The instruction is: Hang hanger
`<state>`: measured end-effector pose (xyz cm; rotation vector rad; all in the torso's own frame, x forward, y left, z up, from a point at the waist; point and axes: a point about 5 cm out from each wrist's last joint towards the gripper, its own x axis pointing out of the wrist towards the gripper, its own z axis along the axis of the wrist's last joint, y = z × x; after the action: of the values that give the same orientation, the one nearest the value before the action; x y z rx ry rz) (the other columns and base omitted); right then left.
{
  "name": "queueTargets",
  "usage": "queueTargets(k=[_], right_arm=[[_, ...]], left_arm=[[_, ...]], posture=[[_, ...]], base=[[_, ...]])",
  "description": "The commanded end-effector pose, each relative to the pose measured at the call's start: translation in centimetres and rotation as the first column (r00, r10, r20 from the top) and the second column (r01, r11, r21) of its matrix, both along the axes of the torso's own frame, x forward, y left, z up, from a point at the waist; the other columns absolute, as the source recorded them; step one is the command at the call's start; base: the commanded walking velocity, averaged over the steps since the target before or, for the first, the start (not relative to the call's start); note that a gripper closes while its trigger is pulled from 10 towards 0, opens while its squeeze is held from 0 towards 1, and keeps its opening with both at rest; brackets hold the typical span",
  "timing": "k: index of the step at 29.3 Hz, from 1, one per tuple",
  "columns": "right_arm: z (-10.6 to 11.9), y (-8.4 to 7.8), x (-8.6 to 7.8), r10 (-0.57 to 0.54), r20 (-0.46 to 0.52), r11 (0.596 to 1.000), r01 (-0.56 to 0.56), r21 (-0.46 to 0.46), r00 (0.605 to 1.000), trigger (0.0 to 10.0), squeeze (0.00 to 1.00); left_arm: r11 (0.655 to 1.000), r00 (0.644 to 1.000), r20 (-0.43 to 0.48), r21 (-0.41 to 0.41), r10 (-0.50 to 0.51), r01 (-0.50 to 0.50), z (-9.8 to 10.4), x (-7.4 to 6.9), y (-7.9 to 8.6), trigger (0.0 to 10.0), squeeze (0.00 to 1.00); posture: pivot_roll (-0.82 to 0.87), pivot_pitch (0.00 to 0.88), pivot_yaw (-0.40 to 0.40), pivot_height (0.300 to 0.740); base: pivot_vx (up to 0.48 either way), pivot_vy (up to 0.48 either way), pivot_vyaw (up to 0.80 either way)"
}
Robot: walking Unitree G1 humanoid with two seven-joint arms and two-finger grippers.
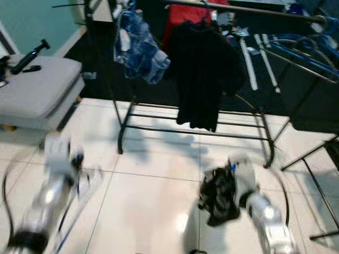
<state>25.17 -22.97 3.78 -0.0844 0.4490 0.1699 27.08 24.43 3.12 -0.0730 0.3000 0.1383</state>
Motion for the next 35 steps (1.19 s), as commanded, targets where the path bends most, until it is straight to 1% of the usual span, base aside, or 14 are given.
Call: queueTargets(k=[1,2,3,7,9,10,12,14,15,19,24,27,30,35], right_arm=[[0.2,-0.8,-0.2,-0.078,0.04,0.996,0.077,0.041,0.996,10.0,0.0],[0.2,-0.8,-0.2,-0.078,0.04,0.996,0.077,0.041,0.996,10.0,0.0],[-0.2,-1.1,-0.6,-0.116,0.028,0.992,0.115,0.056,0.993,10.0,0.0],[-0.7,-1.3,-0.9,-0.168,0.022,0.982,0.166,0.096,0.985,10.0,0.0],[-1.4,-1.1,-1.1,-0.185,0.021,0.976,0.182,0.12,0.982,10.0,0.0],[-1.4,-1.1,-1.1,-0.185,0.021,0.976,0.182,0.12,0.982,10.0,0.0],[-2.6,-0.9,-1.9,-0.197,0.004,0.974,0.195,0.112,0.98,10.0,0.0],[-3.7,-0.7,-3.1,-0.205,-0.022,0.973,0.206,0.108,0.979,10.0,0.0],[-4.2,-0.7,-3.7,-0.207,-0.036,0.972,0.21,0.105,0.978,10.0,0.0],[-4.7,-0.7,-4.4,-0.215,-0.041,0.97,0.218,0.111,0.976,10.0,0.0],[-5.3,-1.7,-5.7,-0.24,-0.06,0.968,0.243,0.058,0.969,10.0,0.0],[-6.2,-2.6,-7.2,-0.282,-0.083,0.956,0.287,0.058,0.956,10.0,0.0],[-6.6,-2.8,-7.6,-0.298,-0.082,0.951,0.303,0.056,0.951,10.0,0.0],[-6.9,-2.8,-7.7,-0.317,-0.084,0.942,0.324,0.092,0.945,10.0,0.0]], left_arm=[[1.0,0.998,0.064,-0.013,-0.015,0.016,0.9,0.1,-0.4,10.0,0.0],[1.0,0.998,0.064,-0.013,-0.015,0.016,0.9,0.1,-0.4,10.0,0.0],[0.999,0.998,0.065,-0.028,-0.017,0.019,0.7,-0.3,-0.7,10.0,0.0],[0.999,0.998,0.062,-0.036,-0.03,0.032,0.2,-0.7,-1.4,10.0,0.0],[0.998,0.997,0.036,-0.028,-0.064,0.065,-0.9,-1.0,-1.9,10.0,0.0],[0.998,0.997,0.036,-0.028,-0.064,0.065,-0.9,-1.0,-1.9,10.0,0.0],[0.996,0.997,0.011,-0.036,-0.076,0.076,-2.1,-1.8,-2.0,10.0,0.0],[0.993,0.997,-0.048,-0.106,-0.055,0.05,-3.5,-3.1,-1.8,10.0,0.0],[0.991,0.998,-0.052,-0.135,-0.032,0.024,-3.7,-3.5,-1.6,10.0,0.0],[0.986,0.999,-0.039,-0.167,-0.015,0.009,-3.7,-4.0,-1.5,10.0,0.0],[0.98,0.999,-0.021,-0.199,-0.033,0.029,-3.8,-4.7,-2.0,10.0,0.0],[0.976,0.998,-0.025,-0.209,-0.061,0.054,-4.2,-5.4,-2.4,10.0,0.0],[0.977,0.997,-0.031,-0.205,-0.071,0.063,-4.4,-5.6,-2.4,10.0,0.0],[0.975,0.996,-0.035,-0.209,-0.087,0.078,-4.7,-5.5,-2.4,10.0,0.0]], posture=[[0.03,0.212,-0.052,0.74],[0.03,0.212,-0.052,0.74],[0.03,0.215,-0.052,0.74],[0.03,0.211,-0.046,0.74],[0.03,0.203,-0.045,0.74],[0.03,0.203,-0.045,0.74],[0.03,0.203,-0.044,0.74],[0.03,0.201,-0.047,0.74],[0.03,0.204,-0.049,0.74],[0.04,0.205,-0.051,0.74],[0.04,0.213,-0.064,0.74],[0.04,0.218,-0.058,0.74],[0.04,0.217,-0.053,0.74],[0.04,0.214,-0.048,0.74]], base=[[0.0,0.0,0.8],[0.0,0.0,0.8],[0.0,0.0,0.8],[0.0,0.0,0.8],[0.0,0.0,0.79],[0.0,0.0,0.79],[0.0,0.0,0.79],[0.0,0.0,0.78],[0.0,0.0,0.77],[0.0,0.0,0.77],[0.0,0.0,0.77],[0.0,0.0,0.77],[0.0,0.0,0.77],[0.0,0.0,0.77]])
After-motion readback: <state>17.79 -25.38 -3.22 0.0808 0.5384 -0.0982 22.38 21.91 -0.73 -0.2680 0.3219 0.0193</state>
